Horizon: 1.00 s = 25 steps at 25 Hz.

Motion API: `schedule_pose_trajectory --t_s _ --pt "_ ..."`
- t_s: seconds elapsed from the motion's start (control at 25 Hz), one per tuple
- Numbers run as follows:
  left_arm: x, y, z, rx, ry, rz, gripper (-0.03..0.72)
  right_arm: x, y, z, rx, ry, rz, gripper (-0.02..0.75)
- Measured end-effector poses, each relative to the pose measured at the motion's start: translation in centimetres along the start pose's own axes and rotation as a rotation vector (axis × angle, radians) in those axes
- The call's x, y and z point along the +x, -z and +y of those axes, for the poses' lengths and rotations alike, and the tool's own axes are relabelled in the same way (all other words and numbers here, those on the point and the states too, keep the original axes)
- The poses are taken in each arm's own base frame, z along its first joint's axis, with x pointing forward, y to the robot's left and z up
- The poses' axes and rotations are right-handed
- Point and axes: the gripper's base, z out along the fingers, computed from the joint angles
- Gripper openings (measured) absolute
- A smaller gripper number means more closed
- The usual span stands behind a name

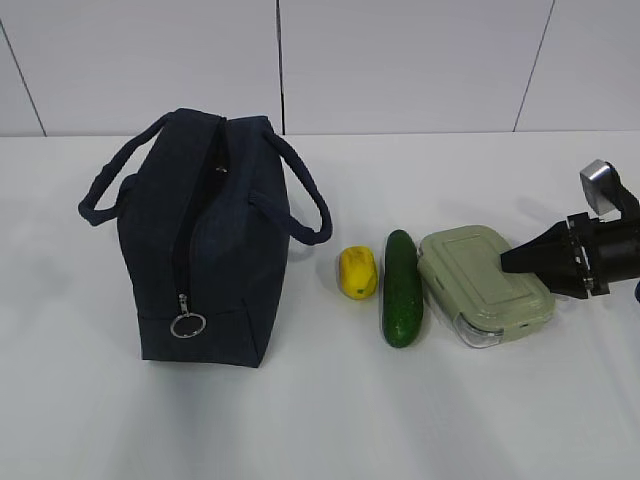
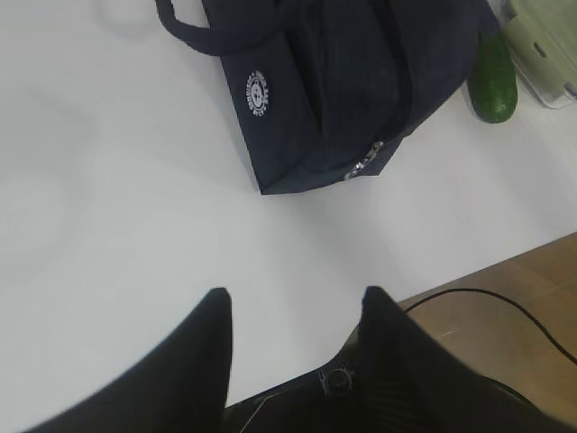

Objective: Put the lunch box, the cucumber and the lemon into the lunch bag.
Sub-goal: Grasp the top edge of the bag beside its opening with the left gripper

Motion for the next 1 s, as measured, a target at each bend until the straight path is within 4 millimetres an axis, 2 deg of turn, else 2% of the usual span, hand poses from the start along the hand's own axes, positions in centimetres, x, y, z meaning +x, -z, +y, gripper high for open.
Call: schedule_pose_trajectory --t_s 0.32,0.56,0.8,1.0 --pt "-4.7 -5.3 0.7 0.112 -0.039 0.11 0.349 0.0 0.0 0.0 -0.002 -0.002 0.001 0.396" --pt "-7.6 -9.4 -0.5 0.157 -0.103 0.129 0.349 0.0 0.0 0.0 -0.002 -0.002 0.001 0.396" --pt "-9.2 -14.2 -0.6 0.15 -0.127 0.212 0.349 0.0 0.0 0.0 -0.002 -0.004 0.001 0.396" --pt "-9.9 -16.7 0.2 0.12 -0.124 0.253 0.349 0.0 0.0 0.0 -0.003 -0.004 0.002 0.396"
